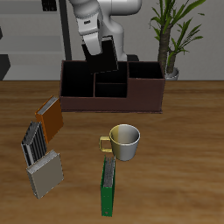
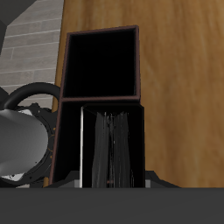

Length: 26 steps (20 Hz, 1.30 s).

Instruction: Place the black book into the back desk caddy's front compartment

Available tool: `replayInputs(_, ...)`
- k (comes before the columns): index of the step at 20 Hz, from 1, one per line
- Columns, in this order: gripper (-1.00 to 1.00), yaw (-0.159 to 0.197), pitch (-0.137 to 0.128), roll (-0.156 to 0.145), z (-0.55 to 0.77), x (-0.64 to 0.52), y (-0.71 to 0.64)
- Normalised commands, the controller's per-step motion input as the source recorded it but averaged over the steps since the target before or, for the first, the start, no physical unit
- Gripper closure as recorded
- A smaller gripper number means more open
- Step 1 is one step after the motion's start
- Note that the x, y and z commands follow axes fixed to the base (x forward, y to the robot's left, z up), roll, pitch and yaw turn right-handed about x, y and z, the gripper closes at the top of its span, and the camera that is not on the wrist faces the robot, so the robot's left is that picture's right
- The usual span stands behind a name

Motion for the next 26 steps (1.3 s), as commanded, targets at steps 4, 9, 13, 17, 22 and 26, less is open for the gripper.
replayInputs(4, 1.00, -0.017, 0.020, -0.003, -0.11, 0.04, -0.02)
replayInputs(9, 1.00, 0.000, 0.029, 0.009, -0.14, 0.00, 0.02)
replayInputs(13, 1.00, -0.007, 0.009, -0.010, -0.08, 0.06, -0.03)
replayInputs(17, 1.00, -0.005, 0.021, -0.008, -0.09, 0.05, -0.03)
replayInputs(22, 1.00, 0.009, 0.009, 0.002, -0.10, 0.05, 0.01)
replayInputs(26, 1.00, -0.003, 0.016, 0.011, -0.06, 0.05, 0.05)
